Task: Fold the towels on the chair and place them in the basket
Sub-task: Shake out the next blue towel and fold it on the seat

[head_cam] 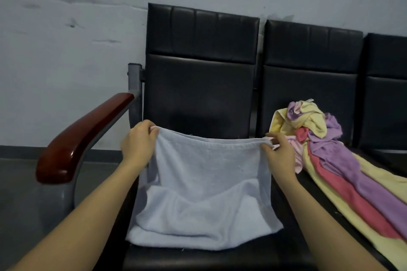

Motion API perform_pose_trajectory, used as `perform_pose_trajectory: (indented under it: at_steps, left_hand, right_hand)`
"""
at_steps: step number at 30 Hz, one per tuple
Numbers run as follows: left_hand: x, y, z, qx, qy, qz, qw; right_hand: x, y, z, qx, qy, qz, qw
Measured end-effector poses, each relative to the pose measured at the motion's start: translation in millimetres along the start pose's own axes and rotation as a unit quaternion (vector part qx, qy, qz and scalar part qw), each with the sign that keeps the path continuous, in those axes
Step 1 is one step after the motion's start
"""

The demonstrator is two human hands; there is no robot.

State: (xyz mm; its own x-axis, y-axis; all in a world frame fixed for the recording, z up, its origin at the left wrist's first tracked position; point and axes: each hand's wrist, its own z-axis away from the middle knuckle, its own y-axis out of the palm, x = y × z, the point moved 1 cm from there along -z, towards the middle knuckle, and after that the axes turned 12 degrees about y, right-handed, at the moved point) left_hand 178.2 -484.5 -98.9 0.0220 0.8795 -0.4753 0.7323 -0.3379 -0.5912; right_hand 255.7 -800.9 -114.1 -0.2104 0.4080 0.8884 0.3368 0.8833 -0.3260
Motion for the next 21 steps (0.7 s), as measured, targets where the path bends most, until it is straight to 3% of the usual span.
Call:
perform_pose_trajectory:
  at_steps: [5,11,21]
  left_hand:
    - [-23,-33,-16,-0.072,-0.025,0.119,0.99]
    - [-52,-68,-34,-0.128,-0.016,0.186,0.974]
    - [-76,-105,-52,-0.192,-0.047,0.3,0.933]
  right_hand:
    - [43,-27,0,-0.066,-0.004,-0.012,0.998]
    - [90,-48,1,-0.103,0.008,-0.127,0.986]
    - [142,-78,3,-0.065,0.029,-0.325,0.943]
